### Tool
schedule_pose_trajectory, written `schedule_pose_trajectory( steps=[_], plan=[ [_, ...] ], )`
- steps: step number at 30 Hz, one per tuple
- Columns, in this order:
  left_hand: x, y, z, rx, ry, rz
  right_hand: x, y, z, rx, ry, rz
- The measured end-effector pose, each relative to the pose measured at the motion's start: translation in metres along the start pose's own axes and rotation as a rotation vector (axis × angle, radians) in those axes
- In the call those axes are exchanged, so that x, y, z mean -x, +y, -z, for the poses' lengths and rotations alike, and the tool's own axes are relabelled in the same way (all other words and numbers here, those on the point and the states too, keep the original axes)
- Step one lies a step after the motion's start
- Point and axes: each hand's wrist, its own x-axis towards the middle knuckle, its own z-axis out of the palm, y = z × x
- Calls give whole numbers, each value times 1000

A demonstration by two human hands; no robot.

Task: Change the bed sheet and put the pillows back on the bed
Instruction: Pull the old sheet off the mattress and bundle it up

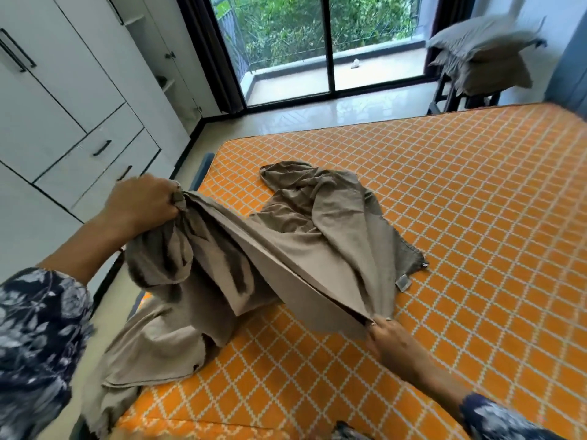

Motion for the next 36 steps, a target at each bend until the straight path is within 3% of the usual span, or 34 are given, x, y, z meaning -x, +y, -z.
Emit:
schedule_pose_trajectory(
  steps=[2,4,6,9,11,13,15,18,20,23,26,28,29,30,31,33,35,36],
  plan=[
    [4,1,12,14,5,27,-23,25,30,-155,60,-191],
    [5,1,31,31,26,60,-74,67,106,-175,209,-320],
    [3,1,55,35,74,76,-135,97,213,-126,518,-355],
    [-1,-3,99,100,313,135,-188,97,364,-108,960,-305],
    [1,-21,115,157,473,193,-195,79,413,-71,1183,-306],
    [10,-41,116,157,499,260,-193,65,407,18,1351,-312],
    [21,-62,98,128,428,315,-186,65,344,-51,1241,-225],
    [52,-53,77,113,269,363,-152,81,230,-157,709,6],
    [72,-35,63,82,163,344,-123,85,205,-184,539,47],
    [79,-20,60,-23,91,323,-118,82,255,-221,611,-43],
    [78,-20,64,-57,169,317,-130,76,315,-345,808,-113],
    [82,-23,60,-44,217,307,-125,66,318,-427,925,-163],
    [85,-25,54,-31,192,294,-115,60,305,-480,861,-155],
    [89,-29,45,-23,132,268,-102,56,287,-530,646,-135],
    [94,-33,36,-34,38,239,-88,56,264,-549,323,-58],
    [106,-36,17,-46,-189,193,-60,67,224,-386,-207,41],
    [117,-29,-3,-36,-283,128,-48,87,211,-320,-360,-4],
    [119,-21,-11,-43,-300,78,-48,96,216,-343,-307,-32]
  ],
)
